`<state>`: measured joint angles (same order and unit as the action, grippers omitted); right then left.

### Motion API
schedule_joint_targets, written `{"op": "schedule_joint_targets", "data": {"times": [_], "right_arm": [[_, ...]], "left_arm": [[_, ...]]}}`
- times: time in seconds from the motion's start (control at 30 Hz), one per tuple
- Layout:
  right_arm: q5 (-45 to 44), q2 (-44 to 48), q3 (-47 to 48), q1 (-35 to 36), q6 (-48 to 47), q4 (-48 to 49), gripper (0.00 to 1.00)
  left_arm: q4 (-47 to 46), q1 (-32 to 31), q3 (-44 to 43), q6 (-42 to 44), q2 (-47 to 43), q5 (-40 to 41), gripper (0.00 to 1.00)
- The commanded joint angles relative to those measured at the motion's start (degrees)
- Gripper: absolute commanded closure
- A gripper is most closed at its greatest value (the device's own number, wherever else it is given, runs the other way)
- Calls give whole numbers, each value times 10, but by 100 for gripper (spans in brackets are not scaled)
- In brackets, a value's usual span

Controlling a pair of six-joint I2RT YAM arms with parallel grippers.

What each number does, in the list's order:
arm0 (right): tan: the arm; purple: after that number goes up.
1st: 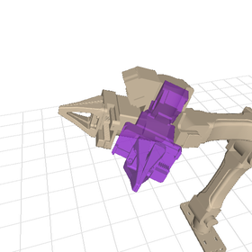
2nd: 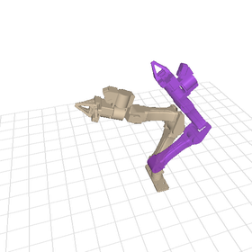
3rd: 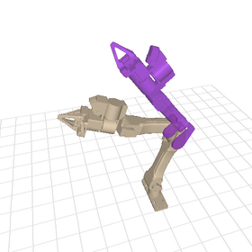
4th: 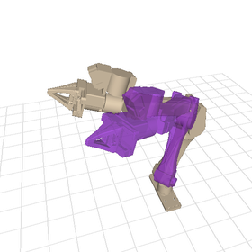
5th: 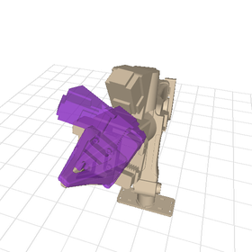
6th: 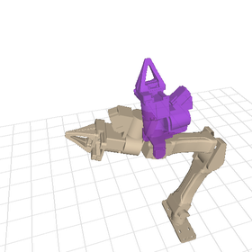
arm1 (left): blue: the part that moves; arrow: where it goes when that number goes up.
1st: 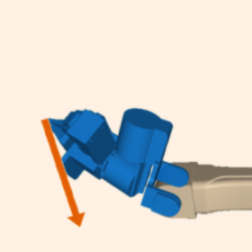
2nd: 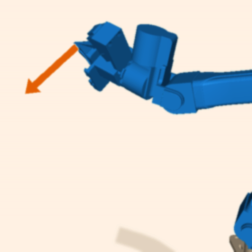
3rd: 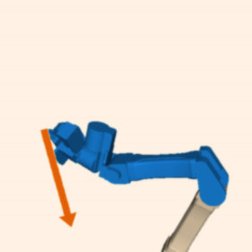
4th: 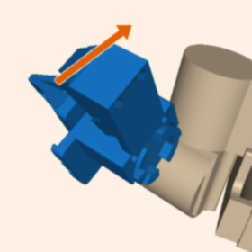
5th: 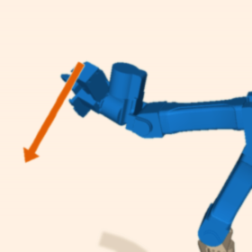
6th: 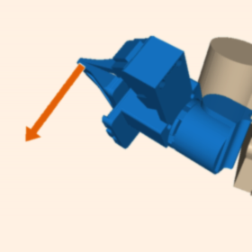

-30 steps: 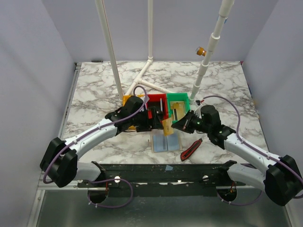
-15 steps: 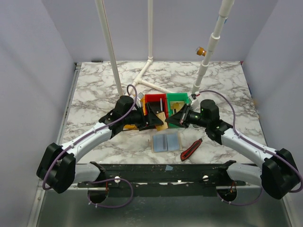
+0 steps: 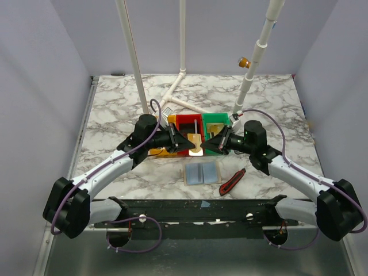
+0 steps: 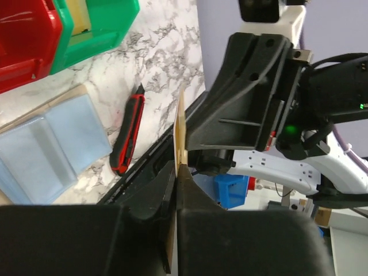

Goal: Take the credit cards out of the card holder
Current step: Place the credit card in the storage box.

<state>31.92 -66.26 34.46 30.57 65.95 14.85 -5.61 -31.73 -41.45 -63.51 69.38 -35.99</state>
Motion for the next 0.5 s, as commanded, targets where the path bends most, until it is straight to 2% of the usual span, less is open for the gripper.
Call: {"op": "schedule_joint_targets", "data": {"times": [0.0,0.07,0.1,0.17,0.27,0.33,0.37,0.47], "right_arm": [[15,0,-1,0,0,15,99],[10,1,2,0,-7,4,99],[5,1,3,0,-11,-4,95],[-11,6,9,0,-23,-29,75],[-50,16,34,0,-58,-104,36],[-84,26,52,0,-82,-155,17],[-105,31,59,0,-93,-182,12],[-176,52,77,0,-111,-251,6]], "left_arm": [[-20,-2,3,-5,-11,-22,100],[-19,-2,2,-4,-14,-21,100],[-15,-2,0,-1,-14,-19,100],[-3,-2,-3,6,-16,-12,100],[19,-2,-10,20,-21,0,100],[36,-2,-16,29,-22,7,100],[42,-2,-20,35,-23,12,100],[78,-4,-38,55,-20,26,100]]}}
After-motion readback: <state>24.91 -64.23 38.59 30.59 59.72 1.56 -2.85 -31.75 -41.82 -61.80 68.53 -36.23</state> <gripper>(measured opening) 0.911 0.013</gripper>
